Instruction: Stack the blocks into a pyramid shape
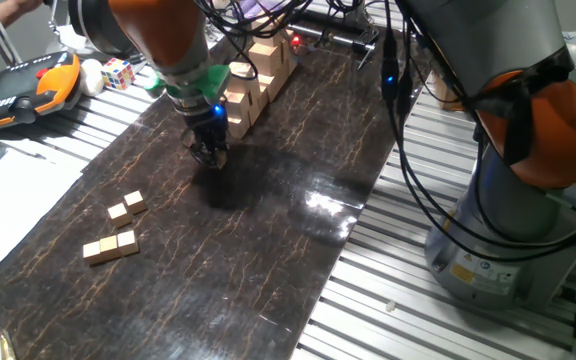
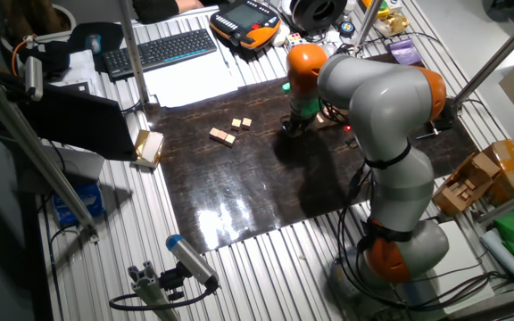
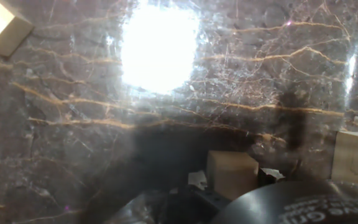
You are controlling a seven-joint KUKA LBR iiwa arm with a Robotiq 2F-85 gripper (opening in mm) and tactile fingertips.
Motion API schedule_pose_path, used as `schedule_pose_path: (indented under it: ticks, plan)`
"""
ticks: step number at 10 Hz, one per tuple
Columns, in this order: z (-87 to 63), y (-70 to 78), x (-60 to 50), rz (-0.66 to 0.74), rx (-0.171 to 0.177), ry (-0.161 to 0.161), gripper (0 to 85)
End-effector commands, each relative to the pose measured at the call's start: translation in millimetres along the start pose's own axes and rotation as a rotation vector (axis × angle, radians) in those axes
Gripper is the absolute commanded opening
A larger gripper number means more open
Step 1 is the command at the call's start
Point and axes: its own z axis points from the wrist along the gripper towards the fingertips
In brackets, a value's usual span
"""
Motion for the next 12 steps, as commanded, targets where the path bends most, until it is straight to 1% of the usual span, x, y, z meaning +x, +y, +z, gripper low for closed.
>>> schedule_pose_path:
  ticks: [1, 2, 3, 4, 5, 6, 7, 8, 9, 11, 12]
  plan:
    - [-3.2, 0.8, 0.6, 0.010, -0.006, 0.001, 48.3]
    - [-7.7, 3.3, 1.3, 0.022, -0.014, 0.003, 49.0]
    - [-11.7, 5.8, 1.1, 0.026, -0.012, 0.010, 49.3]
    - [-19.6, 12.7, -0.9, 0.048, -0.028, 0.025, 49.3]
    - [-28.5, 22.0, -3.2, 0.070, -0.023, 0.036, 49.3]
    - [-38.7, 33.9, -6.3, 0.106, -0.036, 0.057, 49.3]
    - [-48.3, 47.2, -10.1, 0.141, -0.044, 0.069, 49.3]
    - [-59.2, 67.2, -15.6, 0.184, -0.033, 0.074, 49.3]
    - [-66.9, 83.8, -21.1, 0.216, -0.026, 0.084, 49.3]
    - [-75.8, 108.6, -31.7, 0.270, -0.035, 0.089, 50.3]
    - [-75.5, 123.0, -36.6, 0.301, -0.032, 0.074, 51.0]
